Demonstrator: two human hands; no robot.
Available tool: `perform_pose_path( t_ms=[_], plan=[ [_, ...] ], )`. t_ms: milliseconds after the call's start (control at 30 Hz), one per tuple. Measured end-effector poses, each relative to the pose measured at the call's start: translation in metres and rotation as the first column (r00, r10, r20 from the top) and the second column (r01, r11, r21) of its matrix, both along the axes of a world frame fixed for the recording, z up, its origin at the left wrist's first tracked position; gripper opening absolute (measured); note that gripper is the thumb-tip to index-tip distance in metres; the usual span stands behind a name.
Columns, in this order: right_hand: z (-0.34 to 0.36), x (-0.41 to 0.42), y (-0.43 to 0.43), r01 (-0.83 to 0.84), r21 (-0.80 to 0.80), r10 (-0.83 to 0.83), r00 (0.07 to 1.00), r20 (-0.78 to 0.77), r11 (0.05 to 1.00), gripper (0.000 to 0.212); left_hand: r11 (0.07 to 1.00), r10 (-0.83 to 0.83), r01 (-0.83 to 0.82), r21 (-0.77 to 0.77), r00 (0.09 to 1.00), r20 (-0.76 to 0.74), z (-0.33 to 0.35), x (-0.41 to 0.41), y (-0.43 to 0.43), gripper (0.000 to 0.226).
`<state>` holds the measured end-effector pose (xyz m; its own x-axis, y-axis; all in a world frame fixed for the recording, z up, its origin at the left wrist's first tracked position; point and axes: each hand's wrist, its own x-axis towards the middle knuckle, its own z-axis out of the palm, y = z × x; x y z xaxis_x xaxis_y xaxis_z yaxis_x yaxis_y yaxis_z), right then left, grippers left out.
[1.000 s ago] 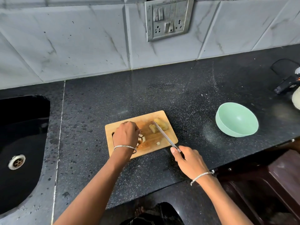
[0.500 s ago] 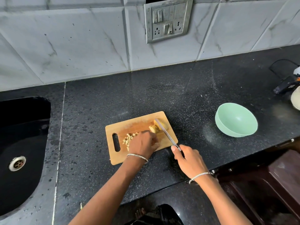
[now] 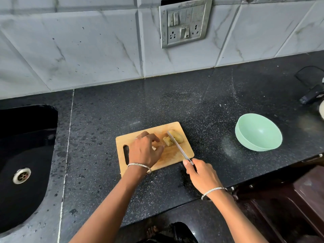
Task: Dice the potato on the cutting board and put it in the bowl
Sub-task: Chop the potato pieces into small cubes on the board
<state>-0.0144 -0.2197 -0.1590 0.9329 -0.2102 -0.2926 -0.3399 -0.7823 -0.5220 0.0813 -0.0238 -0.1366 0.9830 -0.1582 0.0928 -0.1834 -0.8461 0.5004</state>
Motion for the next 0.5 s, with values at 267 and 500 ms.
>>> perform_pose_path(
  t_ms=[267,500],
  plan=[
    [-0.001,0.004,-0.001,-0.018,-0.008,0.018,0.999,-0.027,1.0,0.052,0.999,0.048,-0.048,0.022,0.998,-0.037,-0.009,0.009,-0.03,0.023],
    [0.001,0.003,0.003,-0.035,-0.015,0.034,0.999,-0.024,0.999,0.05,0.999,0.05,-0.051,-0.013,0.998,-0.05,-0.015,0.013,-0.029,0.022]
  ],
)
